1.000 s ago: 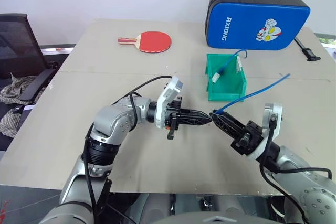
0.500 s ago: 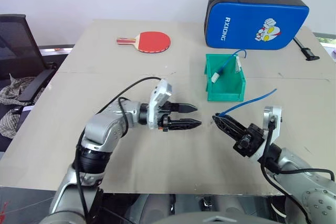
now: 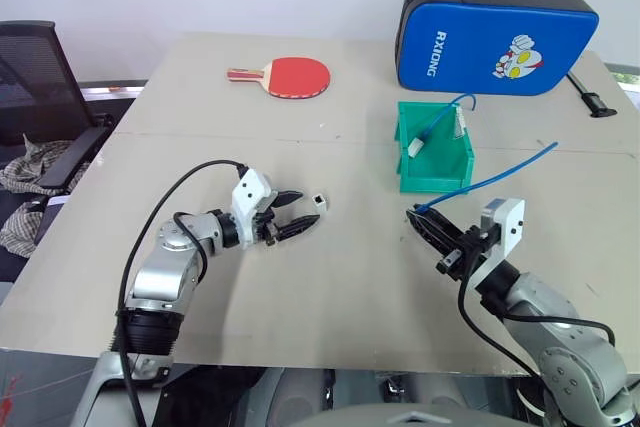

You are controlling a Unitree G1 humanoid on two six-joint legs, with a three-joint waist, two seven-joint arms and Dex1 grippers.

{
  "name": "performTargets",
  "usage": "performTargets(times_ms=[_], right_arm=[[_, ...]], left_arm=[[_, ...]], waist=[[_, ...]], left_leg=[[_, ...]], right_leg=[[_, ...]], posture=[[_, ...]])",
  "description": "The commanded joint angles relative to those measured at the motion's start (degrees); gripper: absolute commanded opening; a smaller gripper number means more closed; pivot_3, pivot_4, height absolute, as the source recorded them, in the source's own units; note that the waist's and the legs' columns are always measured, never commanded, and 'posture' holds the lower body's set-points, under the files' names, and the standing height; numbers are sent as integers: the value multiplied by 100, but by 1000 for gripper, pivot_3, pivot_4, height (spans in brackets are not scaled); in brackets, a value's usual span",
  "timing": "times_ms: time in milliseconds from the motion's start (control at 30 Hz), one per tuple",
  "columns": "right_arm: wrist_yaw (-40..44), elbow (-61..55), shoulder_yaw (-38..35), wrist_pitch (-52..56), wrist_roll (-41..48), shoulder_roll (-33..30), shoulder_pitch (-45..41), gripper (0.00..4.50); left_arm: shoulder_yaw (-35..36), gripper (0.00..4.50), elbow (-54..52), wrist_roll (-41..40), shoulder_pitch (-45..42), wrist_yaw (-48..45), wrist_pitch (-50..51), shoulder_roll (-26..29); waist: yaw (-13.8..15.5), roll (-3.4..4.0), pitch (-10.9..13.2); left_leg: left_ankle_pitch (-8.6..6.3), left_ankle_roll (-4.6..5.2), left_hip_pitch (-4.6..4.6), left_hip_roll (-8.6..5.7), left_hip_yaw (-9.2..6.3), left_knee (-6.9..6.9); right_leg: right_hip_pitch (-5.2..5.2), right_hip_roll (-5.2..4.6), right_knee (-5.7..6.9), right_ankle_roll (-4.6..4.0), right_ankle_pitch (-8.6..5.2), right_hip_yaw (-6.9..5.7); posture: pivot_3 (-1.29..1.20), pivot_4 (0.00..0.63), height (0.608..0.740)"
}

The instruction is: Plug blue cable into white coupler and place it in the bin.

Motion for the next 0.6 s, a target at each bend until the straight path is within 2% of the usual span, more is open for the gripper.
performTargets(times_ms=[33, 267, 400, 433, 467, 500, 533, 600], right_arm=[[68, -228, -35, -152, -112, 51, 99, 0], [93, -319, -72, -162, -263, 74, 247, 0], [109, -379, -97, -154, -427, 7, 278, 0], [149, -381, -100, -181, -462, -12, 279, 0], [227, -361, -110, -263, -431, 21, 286, 0], [309, -352, -113, -320, -476, -17, 278, 0], [367, -345, -117, -321, -496, -59, 270, 0], [538, -322, -81, -255, -573, -237, 148, 0]], left_arm=[[-120, 3261, 239, 187, -218, 75, -237, -134], [-316, 3261, 738, 382, -446, -66, -460, -295], [-392, 2137, 939, 435, -522, -223, -596, -338], [-410, 1542, 967, 442, -530, -270, -634, -335], [-422, 1293, 989, 439, -537, -310, -663, -334], [-441, 701, 1020, 442, -555, -362, -705, -335], [-458, 488, 1050, 434, -580, -423, -742, -341], [-515, 500, 1070, 389, -666, -606, -779, -368]], waist=[[-4, 0, 0], [-28, -1, -1], [-27, -2, -3], [-27, -2, -3], [-28, -3, -4], [-27, -3, -4], [-26, -3, -4], [-23, -3, -4]], left_leg=[[0, 0, -2, 0, 0, 0], [0, 0, -4, 0, -1, 0], [0, 0, -1, 0, 0, 2], [0, 0, -2, 0, 0, 3], [0, 0, -2, 0, 1, 3], [0, 0, -2, 0, 1, 3], [0, 0, -2, 0, 0, 3], [0, 0, -2, -1, 0, 3]], right_leg=[[-2, 1, 0, 3, 2, 0], [-5, 3, 5, 4, 3, -1], [-4, 4, 9, 4, 3, 0], [-4, 4, 9, 4, 3, 0], [-4, 4, 9, 4, 3, 1], [-4, 4, 9, 4, 3, 1], [-4, 4, 9, 4, 3, 0], [-4, 6, 9, 4, 3, 0]], posture=[[0, 150, 729], [0, 150, 729], [0, 150, 729], [0, 150, 729], [0, 150, 729], [0, 150, 729], [0, 150, 729], [0, 150, 729]])
